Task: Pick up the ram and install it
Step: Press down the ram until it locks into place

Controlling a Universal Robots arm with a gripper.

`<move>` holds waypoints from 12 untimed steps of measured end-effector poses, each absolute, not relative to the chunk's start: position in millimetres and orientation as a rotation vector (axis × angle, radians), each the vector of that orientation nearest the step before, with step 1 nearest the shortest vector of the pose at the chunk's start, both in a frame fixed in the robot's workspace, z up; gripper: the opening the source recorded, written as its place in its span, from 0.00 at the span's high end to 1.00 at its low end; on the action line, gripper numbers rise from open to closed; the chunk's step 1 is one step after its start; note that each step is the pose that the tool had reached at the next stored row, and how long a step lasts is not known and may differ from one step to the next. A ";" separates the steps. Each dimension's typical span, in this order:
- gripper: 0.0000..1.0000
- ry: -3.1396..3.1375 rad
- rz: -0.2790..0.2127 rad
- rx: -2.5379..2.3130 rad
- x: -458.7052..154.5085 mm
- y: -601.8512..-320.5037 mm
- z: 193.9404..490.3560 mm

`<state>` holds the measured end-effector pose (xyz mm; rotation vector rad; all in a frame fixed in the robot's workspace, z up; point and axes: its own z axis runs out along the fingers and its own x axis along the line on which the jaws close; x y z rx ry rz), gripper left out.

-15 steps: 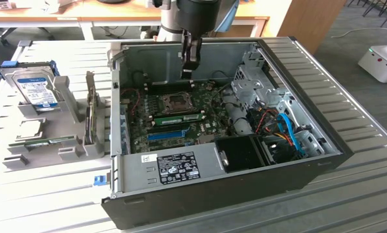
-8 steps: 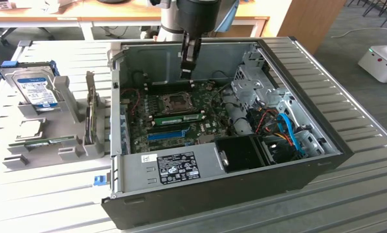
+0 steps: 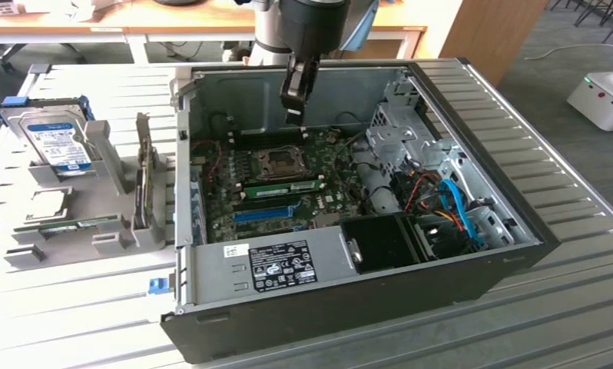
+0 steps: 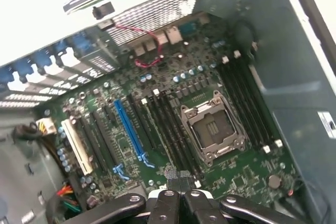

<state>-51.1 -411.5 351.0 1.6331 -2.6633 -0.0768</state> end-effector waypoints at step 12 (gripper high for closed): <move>0.89 -2.826 -0.079 1.343 -51.1 -411.5 349.7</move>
